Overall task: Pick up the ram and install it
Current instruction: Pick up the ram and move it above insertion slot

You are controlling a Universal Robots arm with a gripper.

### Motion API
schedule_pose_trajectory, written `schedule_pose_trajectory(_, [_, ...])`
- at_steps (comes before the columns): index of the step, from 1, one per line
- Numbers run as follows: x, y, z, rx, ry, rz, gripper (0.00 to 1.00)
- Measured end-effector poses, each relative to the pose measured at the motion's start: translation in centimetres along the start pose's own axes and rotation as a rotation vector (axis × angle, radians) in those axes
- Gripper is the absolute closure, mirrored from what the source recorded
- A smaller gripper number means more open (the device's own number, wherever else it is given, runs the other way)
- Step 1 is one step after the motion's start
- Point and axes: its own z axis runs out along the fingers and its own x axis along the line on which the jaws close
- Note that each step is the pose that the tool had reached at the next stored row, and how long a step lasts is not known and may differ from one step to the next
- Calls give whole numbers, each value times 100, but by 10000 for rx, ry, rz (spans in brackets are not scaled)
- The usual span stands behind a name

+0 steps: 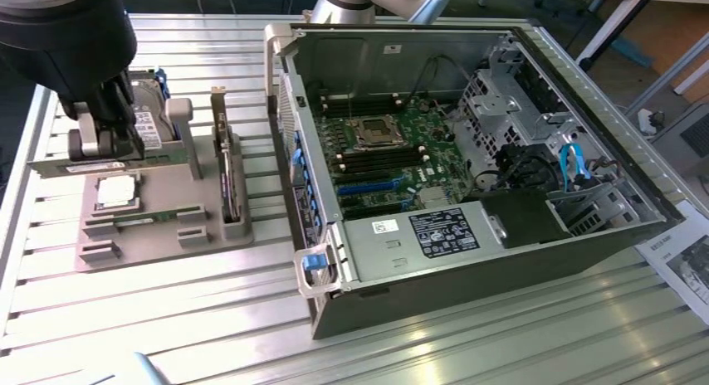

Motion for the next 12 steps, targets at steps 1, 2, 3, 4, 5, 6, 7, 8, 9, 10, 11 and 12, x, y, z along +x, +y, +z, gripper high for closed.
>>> schedule_pose_trajectory(1, [-3, -1, -27, 1, -21, 0, 88])
schedule_pose_trajectory(2, [-5, -2, -45, 1, -35, 0, 88])
schedule_pose_trajectory(3, [-7, -2, -69, 0, -53, -1, 88])
schedule_pose_trajectory(4, [-9, -3, -85, 1, -69, -1, 88])
schedule_pose_trajectory(5, [-11, -4, -110, 1, -89, -1, 88])
schedule_pose_trajectory(6, [-14, -4, -136, 1, -106, -1, 88])
schedule_pose_trajectory(7, [-17, -5, -161, 2, -122, -2, 88])
schedule_pose_trajectory(8, [-18, -5, -177, 2, -134, -2, 88])
schedule_pose_trajectory(9, [-21, -5, -198, 1, -150, -2, 88])
schedule_pose_trajectory(10, [-23, -5, -220, 3, -165, -2, 88])
schedule_pose_trajectory(11, [-25, -5, -241, 2, -179, -2, 88])
schedule_pose_trajectory(12, [-26, -4, -254, 2, -185, -2, 88])
